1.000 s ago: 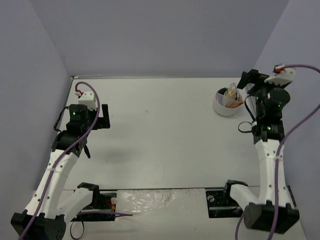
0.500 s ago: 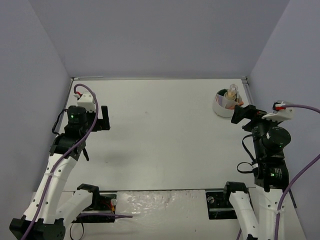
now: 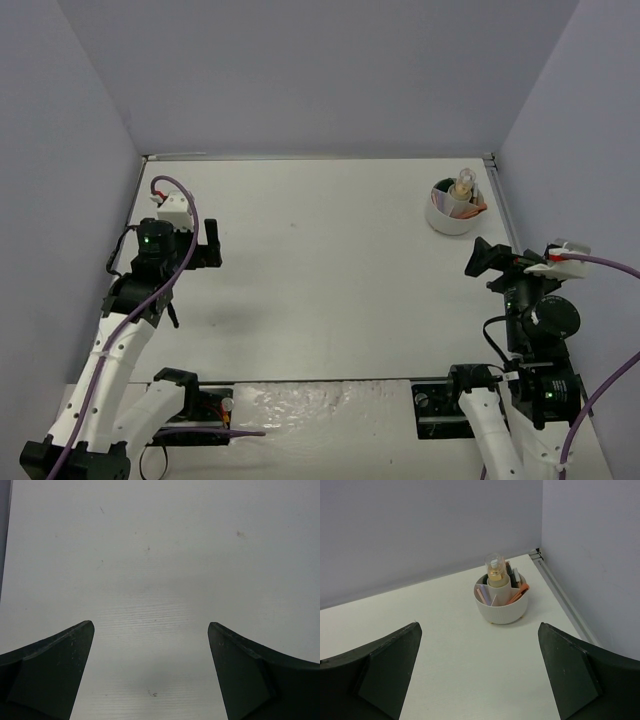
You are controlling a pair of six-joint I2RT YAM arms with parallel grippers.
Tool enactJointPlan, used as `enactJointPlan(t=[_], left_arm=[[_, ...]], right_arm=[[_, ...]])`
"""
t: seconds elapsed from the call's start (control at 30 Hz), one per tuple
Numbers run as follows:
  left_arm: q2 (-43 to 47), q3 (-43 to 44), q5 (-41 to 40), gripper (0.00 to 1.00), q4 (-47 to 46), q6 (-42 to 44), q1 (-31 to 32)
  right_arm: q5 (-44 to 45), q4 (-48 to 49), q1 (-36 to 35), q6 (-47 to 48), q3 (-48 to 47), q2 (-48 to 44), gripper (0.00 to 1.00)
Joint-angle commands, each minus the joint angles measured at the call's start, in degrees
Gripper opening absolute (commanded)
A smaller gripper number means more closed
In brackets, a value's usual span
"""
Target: Organize the makeup
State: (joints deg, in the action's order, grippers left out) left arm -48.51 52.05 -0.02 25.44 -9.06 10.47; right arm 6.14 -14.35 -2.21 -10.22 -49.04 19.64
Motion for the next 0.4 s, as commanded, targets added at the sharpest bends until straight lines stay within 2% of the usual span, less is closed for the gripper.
enactJointPlan(t=[0.0, 0.37], left_arm=[[0.4, 1.1, -1.5, 0.97, -3.3, 0.0, -0.4], [-0.3, 0.9, -0.9, 0.97, -3.6, 0.0, -0.4]], right_arm=[[1.9, 3.5, -1.5, 1.2, 0.2, 0.6, 1.00], [0.8, 3.9, -1.7, 1.7, 0.2, 0.6, 1.00]])
